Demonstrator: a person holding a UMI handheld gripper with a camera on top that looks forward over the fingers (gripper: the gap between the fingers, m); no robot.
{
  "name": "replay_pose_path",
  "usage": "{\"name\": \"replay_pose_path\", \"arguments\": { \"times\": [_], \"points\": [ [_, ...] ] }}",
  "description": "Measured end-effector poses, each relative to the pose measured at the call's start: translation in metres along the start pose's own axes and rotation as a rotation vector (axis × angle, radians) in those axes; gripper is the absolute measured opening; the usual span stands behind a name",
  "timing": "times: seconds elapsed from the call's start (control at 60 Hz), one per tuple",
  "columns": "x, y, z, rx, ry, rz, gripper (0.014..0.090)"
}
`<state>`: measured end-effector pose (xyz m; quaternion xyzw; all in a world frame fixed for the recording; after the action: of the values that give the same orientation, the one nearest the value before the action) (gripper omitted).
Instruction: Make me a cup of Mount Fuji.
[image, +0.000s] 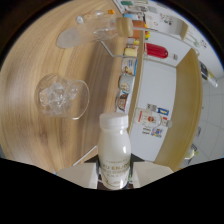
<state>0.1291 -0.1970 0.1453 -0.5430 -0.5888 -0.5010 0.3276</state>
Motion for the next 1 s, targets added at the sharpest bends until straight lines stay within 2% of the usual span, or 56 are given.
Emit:
{"name": "replay_pose_path", "arguments": {
  "times": [0.25, 0.483, 0.6, 0.75, 0.817, 1.0],
  "points": [
    [-0.008, -0.015, 0.003, 0.029, -0.001, -0.279, 0.0477],
    [0.001, -0.015, -0.001, 0.06, -0.005, -0.139, 0.0479],
    [0.024, -0.018, -0.014, 0.133, 0.015, 0.135, 0.0479],
    [0.062, -0.008, -0.038, 0.214, 0.053, 0.677, 0.0484],
    [0.069, -0.006, -0.046, 0.257, 0.039, 0.923, 0.0485],
    [0.027, 0.007, -0.029, 0.194, -0.045, 1.498, 0.0483]
  ]
}}
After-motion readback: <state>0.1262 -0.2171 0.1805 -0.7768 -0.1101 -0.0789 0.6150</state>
